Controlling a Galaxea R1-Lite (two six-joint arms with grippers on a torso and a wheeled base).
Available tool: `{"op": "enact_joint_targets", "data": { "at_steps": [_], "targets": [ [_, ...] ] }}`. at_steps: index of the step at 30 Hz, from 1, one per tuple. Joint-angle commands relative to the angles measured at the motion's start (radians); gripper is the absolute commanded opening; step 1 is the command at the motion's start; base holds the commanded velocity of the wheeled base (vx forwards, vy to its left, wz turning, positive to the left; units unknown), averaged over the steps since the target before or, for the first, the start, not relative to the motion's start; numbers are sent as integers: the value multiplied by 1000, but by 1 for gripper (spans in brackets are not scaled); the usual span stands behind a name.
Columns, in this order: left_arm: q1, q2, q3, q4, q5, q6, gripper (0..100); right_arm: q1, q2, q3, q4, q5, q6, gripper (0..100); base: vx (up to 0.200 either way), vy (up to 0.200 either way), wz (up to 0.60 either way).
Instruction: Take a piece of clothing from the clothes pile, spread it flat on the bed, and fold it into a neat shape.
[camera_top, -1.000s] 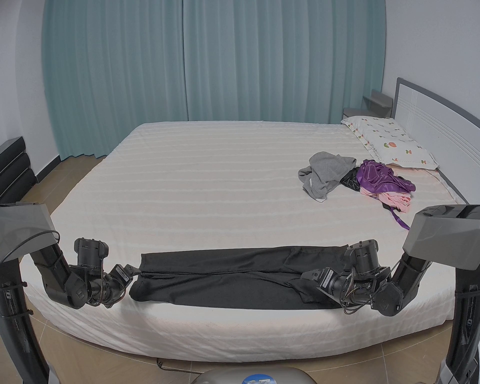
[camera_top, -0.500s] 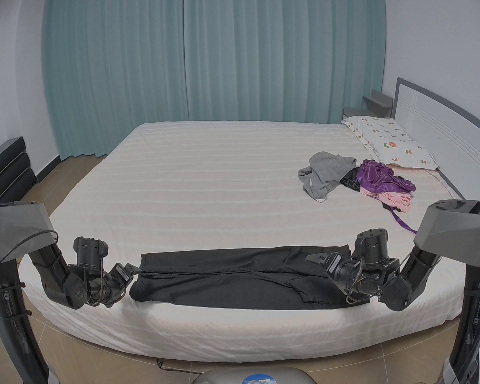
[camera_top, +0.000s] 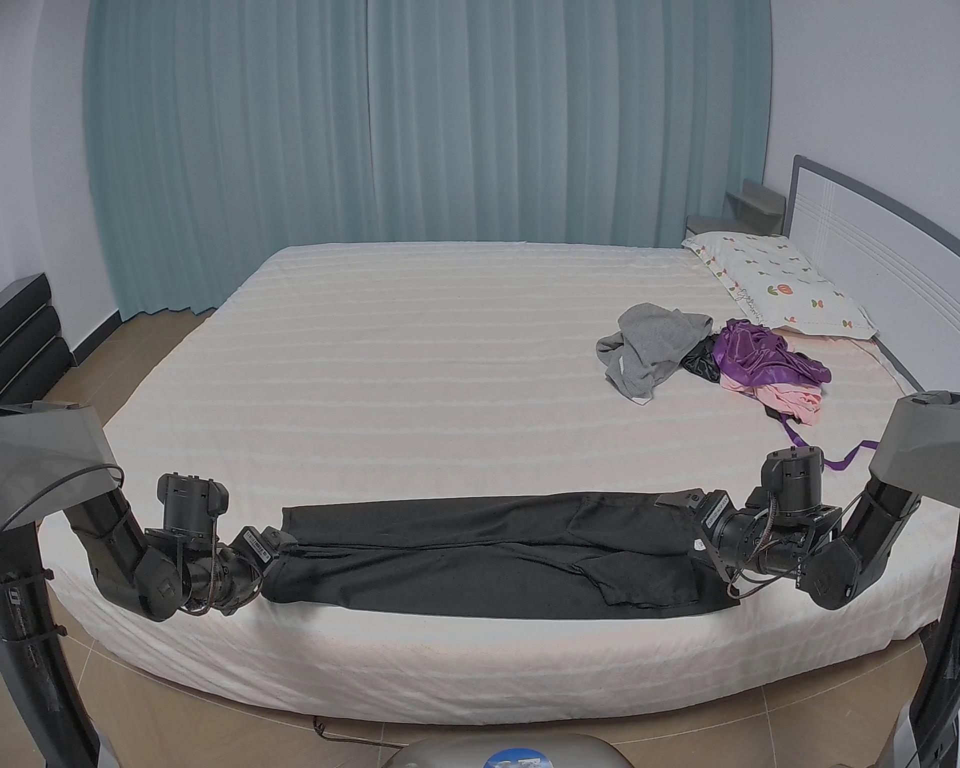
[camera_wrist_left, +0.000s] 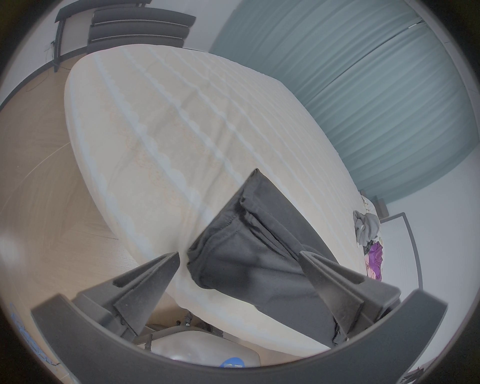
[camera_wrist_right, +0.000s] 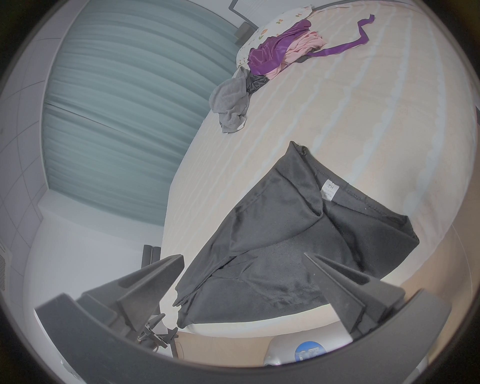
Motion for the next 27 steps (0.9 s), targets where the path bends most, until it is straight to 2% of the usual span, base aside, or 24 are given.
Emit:
{"op": "enact_joint_targets", "data": {
  "at_steps": [1,11,20,27],
  "targets": [
    [-9,4,-11,-1,-3,-2,100,-4,9,1,0,1,-1,100,0,0,0],
    [-7,-8,-22,-2,-1,-3,100,-9,41,4,-29,1,-1,100,0,0,0],
    [-9,1,-32,-2,-3,-2,100,-15,43,4,-29,-1,-6,100,200,0,0],
    [-30,-10,-28,-2,-6,-3,100,-18,44,1,-29,1,-6,100,0,0,0]
  ]
}}
